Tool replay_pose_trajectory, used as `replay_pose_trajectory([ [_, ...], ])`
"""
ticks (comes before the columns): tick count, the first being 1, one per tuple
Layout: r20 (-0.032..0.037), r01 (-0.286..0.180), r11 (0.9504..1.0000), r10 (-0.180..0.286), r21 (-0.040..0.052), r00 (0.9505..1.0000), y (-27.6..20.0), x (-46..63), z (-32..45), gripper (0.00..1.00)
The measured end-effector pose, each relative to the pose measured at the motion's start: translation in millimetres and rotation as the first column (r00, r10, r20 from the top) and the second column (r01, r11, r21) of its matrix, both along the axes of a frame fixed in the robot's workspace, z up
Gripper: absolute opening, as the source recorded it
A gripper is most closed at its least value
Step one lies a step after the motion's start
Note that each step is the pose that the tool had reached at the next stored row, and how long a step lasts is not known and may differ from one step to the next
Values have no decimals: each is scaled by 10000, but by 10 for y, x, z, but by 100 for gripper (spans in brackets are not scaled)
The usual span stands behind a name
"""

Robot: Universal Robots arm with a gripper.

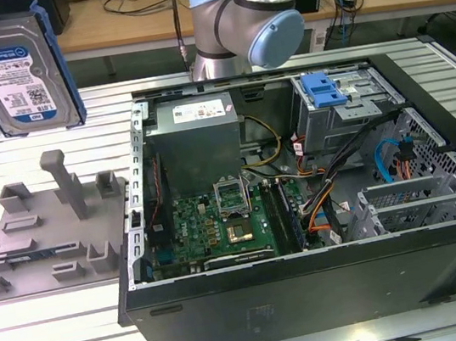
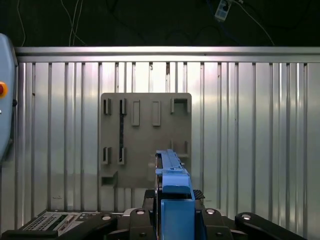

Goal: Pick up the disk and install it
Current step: 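Pick up the disk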

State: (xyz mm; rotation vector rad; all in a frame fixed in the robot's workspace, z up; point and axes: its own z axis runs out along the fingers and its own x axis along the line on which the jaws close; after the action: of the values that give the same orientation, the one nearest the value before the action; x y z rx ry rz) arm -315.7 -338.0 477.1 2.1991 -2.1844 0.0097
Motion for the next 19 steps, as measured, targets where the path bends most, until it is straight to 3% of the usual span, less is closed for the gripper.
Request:
replay_pose_trajectory([
  [19,0,1,10000,-1,-1,10000,-200,541,11,37],
])
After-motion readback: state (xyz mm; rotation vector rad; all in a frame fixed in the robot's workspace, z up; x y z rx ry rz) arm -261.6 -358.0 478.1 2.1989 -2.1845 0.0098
